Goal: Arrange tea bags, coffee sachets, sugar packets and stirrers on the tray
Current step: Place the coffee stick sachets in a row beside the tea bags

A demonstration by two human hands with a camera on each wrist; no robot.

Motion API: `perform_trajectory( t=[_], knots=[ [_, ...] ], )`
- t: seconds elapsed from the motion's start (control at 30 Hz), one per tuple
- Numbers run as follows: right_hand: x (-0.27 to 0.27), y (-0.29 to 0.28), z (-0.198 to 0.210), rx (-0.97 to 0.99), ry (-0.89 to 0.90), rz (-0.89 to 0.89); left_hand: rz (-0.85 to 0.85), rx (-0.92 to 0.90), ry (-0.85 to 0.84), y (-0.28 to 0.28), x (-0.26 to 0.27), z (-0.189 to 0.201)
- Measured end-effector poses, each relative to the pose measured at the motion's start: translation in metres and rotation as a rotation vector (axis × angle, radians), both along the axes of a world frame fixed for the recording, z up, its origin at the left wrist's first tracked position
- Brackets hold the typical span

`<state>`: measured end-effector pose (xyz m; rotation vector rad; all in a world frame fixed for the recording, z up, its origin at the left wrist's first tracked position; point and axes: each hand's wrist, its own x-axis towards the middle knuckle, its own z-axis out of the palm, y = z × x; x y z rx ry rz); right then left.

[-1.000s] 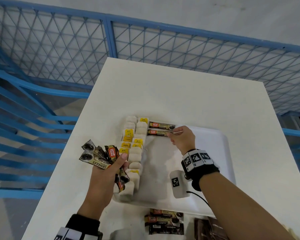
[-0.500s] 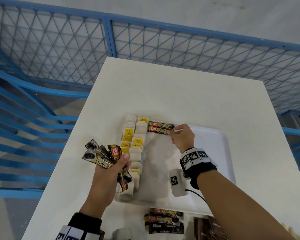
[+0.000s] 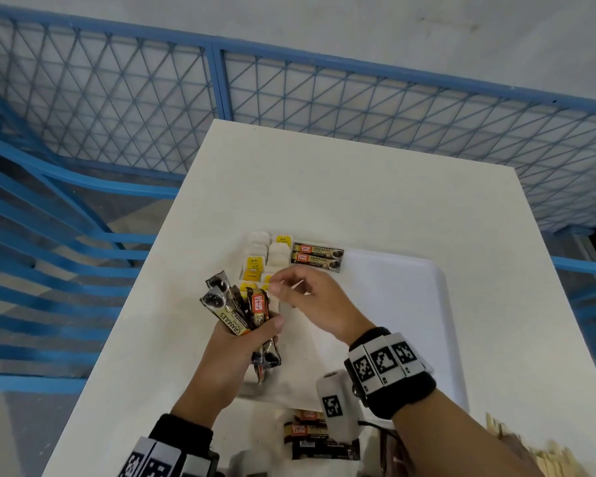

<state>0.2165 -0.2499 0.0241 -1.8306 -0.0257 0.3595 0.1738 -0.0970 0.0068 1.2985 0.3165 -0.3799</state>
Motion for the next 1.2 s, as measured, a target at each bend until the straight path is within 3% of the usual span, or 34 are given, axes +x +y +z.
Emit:
perform_trajectory(
  t=[0.13, 0.43, 0.57, 0.8, 0.97, 1.1, 1.2],
  knots=[
    [-0.007, 0.004, 0.007, -0.037, 0.005, 0.164, -0.072, 0.016, -0.022, -0.002, -0.004, 0.005],
    [-0.008, -0.007, 0.015, 0.268, 0.106, -0.079, -0.059, 0.074, -0.052, 0.001, -0.013, 0.009],
    [-0.012, -0.016, 0.018, 0.126, 0.045, -0.029, 0.013, 0.116, -0.049, 0.003, -0.012, 0.011],
    [-0.027, -0.014, 0.016, -0.004, 0.036, 0.244, 0.060, 0.062, -0.051, -0.003, 0.000, 0.023],
    [-0.034, -0.017, 0.013, 0.005, 0.138, 0.209, 0.142, 0.119, -0.070, 0.000, -0.001, 0.019],
    [-0.038, -0.022, 0.006, 0.114, 0.282, 0.191, 0.277, 0.160, -0.057, 0.009, -0.002, 0.013],
    [-0.035, -0.024, -0.001, 0.226, 0.311, 0.068, 0.300, 0.148, -0.051, 0.011, -0.002, 0.011]
  ],
)
